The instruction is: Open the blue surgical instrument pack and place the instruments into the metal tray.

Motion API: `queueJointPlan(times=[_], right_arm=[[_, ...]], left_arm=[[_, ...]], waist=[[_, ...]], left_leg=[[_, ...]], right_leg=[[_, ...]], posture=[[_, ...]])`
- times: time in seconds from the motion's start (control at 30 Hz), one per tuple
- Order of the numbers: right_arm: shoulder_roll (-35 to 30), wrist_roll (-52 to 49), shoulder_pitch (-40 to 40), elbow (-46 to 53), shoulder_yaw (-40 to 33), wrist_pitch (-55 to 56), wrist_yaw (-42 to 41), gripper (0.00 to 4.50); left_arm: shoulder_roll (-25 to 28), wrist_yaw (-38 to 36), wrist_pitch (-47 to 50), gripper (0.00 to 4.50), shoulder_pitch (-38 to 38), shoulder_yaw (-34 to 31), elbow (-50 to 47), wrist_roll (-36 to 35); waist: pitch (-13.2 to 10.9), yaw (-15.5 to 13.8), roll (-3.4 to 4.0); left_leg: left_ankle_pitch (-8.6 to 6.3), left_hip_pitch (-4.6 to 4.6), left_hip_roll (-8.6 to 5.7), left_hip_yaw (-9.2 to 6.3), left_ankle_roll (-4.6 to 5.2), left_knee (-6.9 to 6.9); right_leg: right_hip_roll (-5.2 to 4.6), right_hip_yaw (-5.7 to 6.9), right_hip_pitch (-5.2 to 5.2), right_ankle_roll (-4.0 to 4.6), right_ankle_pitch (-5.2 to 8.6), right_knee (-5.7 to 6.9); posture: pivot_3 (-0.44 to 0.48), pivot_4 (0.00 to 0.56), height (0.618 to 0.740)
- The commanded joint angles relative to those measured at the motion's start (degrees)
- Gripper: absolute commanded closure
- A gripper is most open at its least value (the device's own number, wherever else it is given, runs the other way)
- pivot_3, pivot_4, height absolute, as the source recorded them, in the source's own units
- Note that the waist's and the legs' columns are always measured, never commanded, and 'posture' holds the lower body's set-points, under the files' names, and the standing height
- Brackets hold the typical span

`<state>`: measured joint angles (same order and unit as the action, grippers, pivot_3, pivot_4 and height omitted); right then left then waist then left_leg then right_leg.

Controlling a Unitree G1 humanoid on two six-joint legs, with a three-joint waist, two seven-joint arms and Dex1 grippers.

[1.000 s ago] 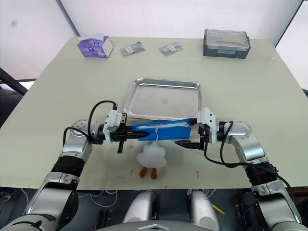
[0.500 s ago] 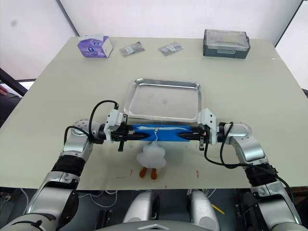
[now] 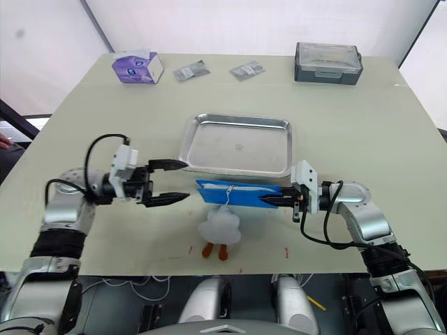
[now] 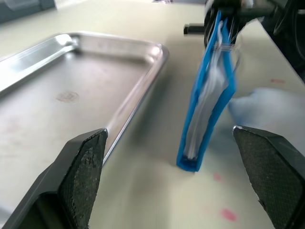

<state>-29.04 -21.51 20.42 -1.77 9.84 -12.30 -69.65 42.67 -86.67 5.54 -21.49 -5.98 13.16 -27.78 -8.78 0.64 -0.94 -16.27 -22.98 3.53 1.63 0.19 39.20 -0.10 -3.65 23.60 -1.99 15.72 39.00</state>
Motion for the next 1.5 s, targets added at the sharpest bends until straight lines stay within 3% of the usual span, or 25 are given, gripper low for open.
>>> queueJointPlan(times=[0.03, 0.33, 0.77, 0.9, 0.97, 1.0, 1.13, 1.33, 1.5], right_arm=[[-0.40, -1.02, 0.00, 1.42, -1.44, -0.09, 0.11, 4.50], [-0.40, -1.15, 0.47, 1.18, -1.47, -0.42, -0.13, 4.50], [-0.67, -1.88, -0.02, 2.91, -2.17, -1.54, 0.67, 4.50], [-0.66, -2.19, -0.11, 3.42, -2.53, -1.83, 1.08, 4.50], [-0.72, -2.23, -0.06, 3.25, -2.64, -1.73, 1.06, 4.50], [-0.74, -2.25, -0.04, 3.14, -2.67, -1.68, 1.05, 4.50], [-0.72, -2.25, 0.16, 2.73, -2.77, -1.50, 0.95, 4.50], [-0.62, -2.32, 0.81, 1.56, -3.05, -0.97, 0.41, 4.50], [-0.75, -2.54, 0.67, 1.23, -3.47, -0.69, -0.35, 4.50]], left_arm=[[3.18, -0.65, 8.76, 0.04, 7.84, -0.04, -15.79, -6.40], [1.19, 5.76, 11.88, 0.04, 12.62, 7.51, -27.17, -2.85], [-4.00, 14.16, -2.46, 0.04, 11.26, 19.01, -19.32, 15.36], [-5.11, 15.79, -5.29, 1.73, 11.68, 18.95, -17.15, 16.21], [-5.94, 16.08, -4.72, 2.41, 11.96, 17.39, -17.78, 13.46], [-6.40, 16.27, -3.92, 3.01, 12.05, 16.35, -18.41, 11.70], [-6.15, 16.57, -1.32, 4.34, 12.12, 12.05, -20.40, 6.32], [-0.62, 14.14, 3.30, 4.47, 14.39, 3.02, -22.19, -1.50], [2.35, 14.00, 2.17, 4.47, 16.14, -1.59, -18.82, -1.09]], waist=[[-0.01, 0.25, -0.02], [-0.04, 0.07, 0.03], [-0.04, 0.01, 0.03], [-0.03, 0.01, 0.04], [-0.03, 0.01, 0.04], [-0.03, 0.01, 0.04], [-0.03, 0.05, 0.04], [-0.04, 0.29, 0.04], [-0.04, 0.08, 0.04]], left_leg=[[0.00, -0.01, 0.02, -0.01, 0.00, 0.00], [0.00, 0.06, 0.03, 0.04, 0.00, -0.02], [0.00, 0.08, 0.01, 0.10, 0.00, -0.02], [0.00, 0.08, 0.01, 0.10, 0.00, -0.02], [0.00, 0.08, 0.01, 0.11, 0.00, -0.02], [0.00, 0.08, 0.01, 0.11, 0.00, -0.02], [0.00, 0.08, 0.02, 0.10, 0.00, -0.02], [0.00, 0.08, 0.04, 0.09, 0.00, -0.03], [0.00, 0.08, 0.04, 0.12, 0.00, -0.03]], right_leg=[[0.01, 0.00, 0.01, 0.00, 0.00, -0.02], [0.06, -0.05, -0.01, 0.01, 0.01, 0.02], [0.06, -0.11, -0.01, 0.01, 0.00, 0.01], [0.06, -0.11, -0.01, 0.01, 0.00, 0.02], [0.05, -0.12, -0.01, 0.01, 0.00, 0.02], [0.05, -0.12, -0.01, 0.01, 0.00, 0.02], [0.05, -0.11, -0.01, 0.00, 0.00, 0.02], [0.06, -0.10, 0.00, 0.01, 0.00, 0.04], [0.04, -0.10, 0.00, 0.00, 0.00, 0.01]], posture=[[0.000, 0.150, 0.731], [0.000, 0.150, 0.731], [0.000, 0.150, 0.731], [0.000, 0.150, 0.731], [0.000, 0.150, 0.731], [0.000, 0.150, 0.731], [0.000, 0.150, 0.731], [0.000, 0.150, 0.731], [0.000, 0.150, 0.731]])
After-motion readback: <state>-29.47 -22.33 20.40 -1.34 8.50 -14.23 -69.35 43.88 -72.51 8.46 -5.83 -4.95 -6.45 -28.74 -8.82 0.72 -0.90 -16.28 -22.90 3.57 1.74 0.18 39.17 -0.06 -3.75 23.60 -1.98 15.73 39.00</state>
